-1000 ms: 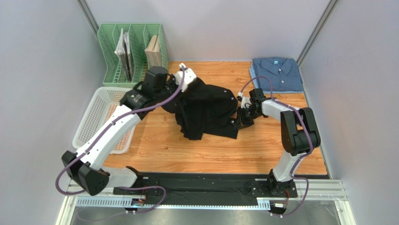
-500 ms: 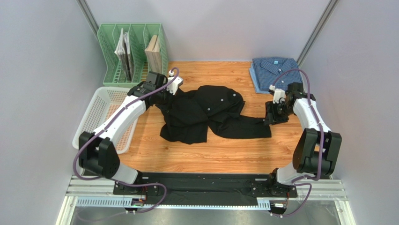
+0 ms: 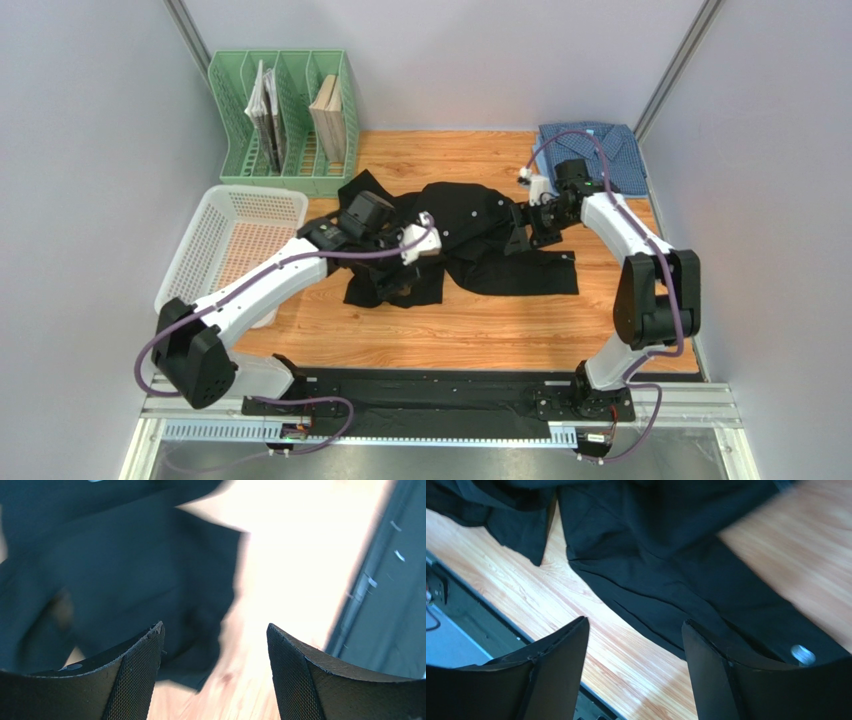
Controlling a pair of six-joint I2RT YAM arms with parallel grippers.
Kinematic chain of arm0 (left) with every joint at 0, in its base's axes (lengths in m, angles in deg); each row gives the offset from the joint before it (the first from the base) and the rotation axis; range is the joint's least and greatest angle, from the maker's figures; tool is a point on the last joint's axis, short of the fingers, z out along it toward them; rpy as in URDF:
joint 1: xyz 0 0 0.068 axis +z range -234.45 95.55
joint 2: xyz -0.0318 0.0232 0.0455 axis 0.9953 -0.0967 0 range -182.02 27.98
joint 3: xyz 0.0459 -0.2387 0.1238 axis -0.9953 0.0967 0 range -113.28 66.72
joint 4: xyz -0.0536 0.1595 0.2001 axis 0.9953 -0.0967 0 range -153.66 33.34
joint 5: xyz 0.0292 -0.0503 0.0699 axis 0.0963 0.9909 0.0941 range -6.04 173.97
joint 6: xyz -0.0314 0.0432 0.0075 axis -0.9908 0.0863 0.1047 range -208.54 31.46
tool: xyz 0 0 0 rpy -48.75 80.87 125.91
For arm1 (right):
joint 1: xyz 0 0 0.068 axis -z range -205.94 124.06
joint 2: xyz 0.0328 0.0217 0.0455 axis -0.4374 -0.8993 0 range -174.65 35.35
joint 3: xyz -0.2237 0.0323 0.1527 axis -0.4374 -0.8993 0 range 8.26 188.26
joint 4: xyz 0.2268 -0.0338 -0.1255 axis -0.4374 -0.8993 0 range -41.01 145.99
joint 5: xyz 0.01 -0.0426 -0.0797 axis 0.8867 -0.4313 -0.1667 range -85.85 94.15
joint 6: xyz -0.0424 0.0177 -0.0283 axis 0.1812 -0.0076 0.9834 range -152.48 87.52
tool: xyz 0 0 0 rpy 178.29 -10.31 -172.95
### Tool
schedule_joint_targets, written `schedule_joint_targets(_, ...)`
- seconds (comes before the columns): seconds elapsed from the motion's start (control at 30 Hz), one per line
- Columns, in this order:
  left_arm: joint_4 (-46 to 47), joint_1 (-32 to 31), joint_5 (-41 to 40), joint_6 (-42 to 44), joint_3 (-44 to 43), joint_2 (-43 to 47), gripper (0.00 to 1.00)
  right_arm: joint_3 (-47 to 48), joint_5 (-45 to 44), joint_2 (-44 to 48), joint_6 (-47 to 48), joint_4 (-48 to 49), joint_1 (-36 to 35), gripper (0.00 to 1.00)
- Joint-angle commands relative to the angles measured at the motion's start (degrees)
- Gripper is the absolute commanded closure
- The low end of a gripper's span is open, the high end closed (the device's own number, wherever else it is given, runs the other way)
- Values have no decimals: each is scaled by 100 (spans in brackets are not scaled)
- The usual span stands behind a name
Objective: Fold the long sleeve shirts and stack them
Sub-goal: Flatten the shirt out
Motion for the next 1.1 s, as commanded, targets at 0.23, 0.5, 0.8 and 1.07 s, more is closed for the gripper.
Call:
schedule_joint_targets(0.23, 704, -910, -700, 644, -185, -2179, 17, -815, -1185, -592, 494, 351, -164, 16)
schedule_joint_targets(0.5, 897, -1173, -1720, 688, -310, -3156, 25, -1132, -2582, -1094, 169, 665, -181, 27)
schedule_joint_targets(0.8, 222, -148, -933, 47, -641, -1674, 100, -450, -2611, -26, 467, 46, 746, 100)
schedule_joint_targets(1.07, -148, 962, -16, -542, -1372, 497, 100, 2152, -1215, 1472, 397, -967, 2129, 100)
